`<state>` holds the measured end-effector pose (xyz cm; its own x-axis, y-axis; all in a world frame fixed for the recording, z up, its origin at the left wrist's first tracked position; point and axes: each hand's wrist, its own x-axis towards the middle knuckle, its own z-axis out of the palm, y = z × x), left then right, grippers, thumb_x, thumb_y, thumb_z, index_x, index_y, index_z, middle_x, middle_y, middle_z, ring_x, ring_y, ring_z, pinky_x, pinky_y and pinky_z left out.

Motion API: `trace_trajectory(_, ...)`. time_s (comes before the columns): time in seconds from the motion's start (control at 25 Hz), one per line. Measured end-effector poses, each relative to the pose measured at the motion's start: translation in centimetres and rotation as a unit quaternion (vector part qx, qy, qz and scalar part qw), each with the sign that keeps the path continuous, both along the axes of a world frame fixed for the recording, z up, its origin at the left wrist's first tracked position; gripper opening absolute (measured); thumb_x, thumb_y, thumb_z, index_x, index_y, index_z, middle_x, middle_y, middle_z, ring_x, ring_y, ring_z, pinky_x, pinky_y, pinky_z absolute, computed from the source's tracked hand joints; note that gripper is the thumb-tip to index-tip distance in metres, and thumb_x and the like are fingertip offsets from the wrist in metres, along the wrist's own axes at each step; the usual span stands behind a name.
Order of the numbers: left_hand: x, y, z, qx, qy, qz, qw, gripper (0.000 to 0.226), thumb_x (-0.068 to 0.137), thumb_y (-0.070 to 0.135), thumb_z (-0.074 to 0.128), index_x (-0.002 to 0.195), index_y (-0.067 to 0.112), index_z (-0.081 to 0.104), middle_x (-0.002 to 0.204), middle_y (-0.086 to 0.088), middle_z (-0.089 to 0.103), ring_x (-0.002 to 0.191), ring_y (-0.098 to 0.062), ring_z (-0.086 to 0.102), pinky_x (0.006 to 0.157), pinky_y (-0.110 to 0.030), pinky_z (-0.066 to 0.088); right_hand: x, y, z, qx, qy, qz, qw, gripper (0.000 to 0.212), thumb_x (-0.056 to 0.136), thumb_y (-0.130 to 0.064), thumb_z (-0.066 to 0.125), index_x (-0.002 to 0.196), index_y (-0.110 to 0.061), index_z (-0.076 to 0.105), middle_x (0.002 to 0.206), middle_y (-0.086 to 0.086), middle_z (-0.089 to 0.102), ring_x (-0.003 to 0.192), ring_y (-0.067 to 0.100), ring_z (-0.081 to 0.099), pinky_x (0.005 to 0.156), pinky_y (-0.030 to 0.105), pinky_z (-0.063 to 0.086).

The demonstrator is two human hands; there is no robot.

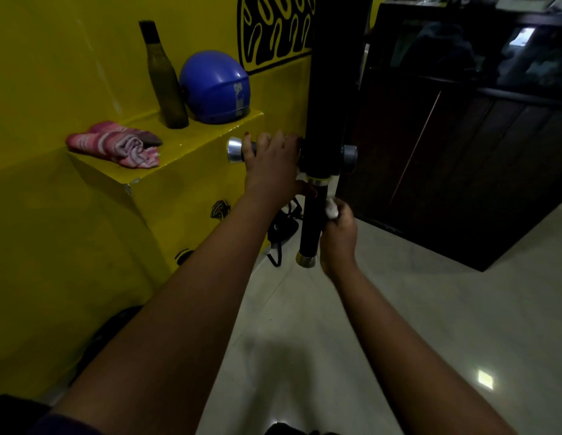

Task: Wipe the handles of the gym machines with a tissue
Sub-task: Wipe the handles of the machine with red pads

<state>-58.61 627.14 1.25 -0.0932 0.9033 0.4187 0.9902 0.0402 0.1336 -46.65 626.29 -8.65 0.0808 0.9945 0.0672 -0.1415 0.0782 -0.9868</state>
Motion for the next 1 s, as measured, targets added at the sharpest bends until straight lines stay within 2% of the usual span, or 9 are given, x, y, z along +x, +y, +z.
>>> trace_trajectory(0.16,0.0,0.0,-0.1,0.007,-0.004,-0.004,1.0,0.086,0.068,0.055,0.076,0.137,0.021,0.038,0.133,-0.003,0.044,0.13,-0.027,0.034,0.118,-0.051,0.006,0.6,-2.4,-4.5,0.036,-0.103,-0.073,0.991,0.013,0.1,-0.027,0.05,0.109,-0.023,0.059,0.099,-0.006,0.064,0.093,0.012,0.062,0.066,0.01,0.047)
trace_trajectory(0.36,0.0,0.0,0.0,0.01,-0.009,-0.004,1.0,0.087,0.069,0.053,0.076,0.14,0.02,0.037,0.134,-0.004,0.044,0.131,-0.029,0.033,0.118,-0.051,0.007,1.5,-0.8,-2.3,0.225,-0.206,-0.143,0.942,0.014,0.094,-0.011,0.059,0.107,-0.013,0.063,0.101,-0.003,0.062,0.091,0.006,0.056,0.074,0.016,0.047)
trace_trajectory(0.52,0.0,-0.1,0.1,0.006,-0.006,0.0,1.0,0.087,0.069,0.054,0.077,0.139,0.02,0.037,0.134,-0.004,0.044,0.131,-0.028,0.034,0.118,-0.051,0.007,2.6,-3.5,-7.2,0.318,-0.34,-0.074,0.882,0.019,0.082,0.003,0.066,0.099,-0.006,0.064,0.095,0.007,0.054,0.082,0.021,0.056,0.066,0.036,0.051)
trace_trajectory(0.6,0.0,-0.1,0.1,0.006,-0.007,0.001,1.0,0.087,0.068,0.054,0.077,0.139,0.02,0.038,0.134,-0.004,0.044,0.131,-0.028,0.034,0.118,-0.052,0.007,2.5,-3.1,-6.9,0.342,-0.344,-0.059,0.872,0.021,0.083,0.0,0.065,0.1,-0.01,0.063,0.097,0.005,0.051,0.082,0.023,0.056,0.065,0.036,0.052)
trace_trajectory(0.72,0.1,-0.2,0.1,0.005,-0.007,0.0,1.0,0.087,0.068,0.054,0.077,0.138,0.02,0.038,0.135,-0.004,0.044,0.132,-0.029,0.034,0.118,-0.052,0.008,1.4,-2.3,-3.6,0.324,-0.308,-0.077,0.891,0.011,0.092,-0.016,0.059,0.101,-0.013,0.064,0.094,0.005,0.058,0.081,0.017,0.057,0.064,0.026,0.05)
trace_trajectory(0.8,0.2,-0.2,0.1,0.004,-0.007,0.0,1.0,0.086,0.069,0.053,0.076,0.138,0.02,0.038,0.135,-0.004,0.044,0.132,-0.028,0.034,0.118,-0.052,0.007,0.8,-2.2,-3.1,0.323,-0.286,-0.041,0.901,0.018,0.098,-0.028,0.051,0.095,-0.015,0.063,0.086,0.007,0.06,0.07,0.022,0.059,0.055,0.033,0.05)
trace_trajectory(0.88,0.1,-0.3,0.2,0.003,-0.007,0.001,1.0,0.085,0.068,0.053,0.076,0.137,0.021,0.039,0.134,-0.004,0.044,0.131,-0.028,0.034,0.118,-0.051,0.007,1.0,-2.7,-4.7,0.341,-0.339,0.009,0.877,0.023,0.097,-0.032,0.046,0.096,-0.016,0.061,0.091,0.009,0.055,0.07,0.026,0.057,0.055,0.035,0.049)
trace_trajectory(0.92,0.1,-0.3,0.3,0.004,-0.008,-0.001,1.0,0.085,0.068,0.054,0.077,0.137,0.021,0.039,0.133,-0.004,0.045,0.131,-0.028,0.034,0.118,-0.051,0.007,1.2,-2.8,-5.6,0.363,-0.393,0.018,0.845,0.025,0.095,-0.031,0.046,0.097,-0.011,0.062,0.091,0.01,0.054,0.069,0.024,0.055,0.055,0.035,0.049)
trace_trajectory(1.0,0.1,-0.3,0.3,0.006,-0.008,-0.003,1.0,0.085,0.068,0.054,0.077,0.137,0.021,0.039,0.133,-0.003,0.045,0.131,-0.028,0.034,0.118,-0.051,0.008,1.0,-2.4,-5.2,0.37,-0.434,0.036,0.821,0.03,0.098,-0.027,0.045,0.097,-0.003,0.063,0.088,0.013,0.055,0.068,0.023,0.052,0.055,0.038,0.048)
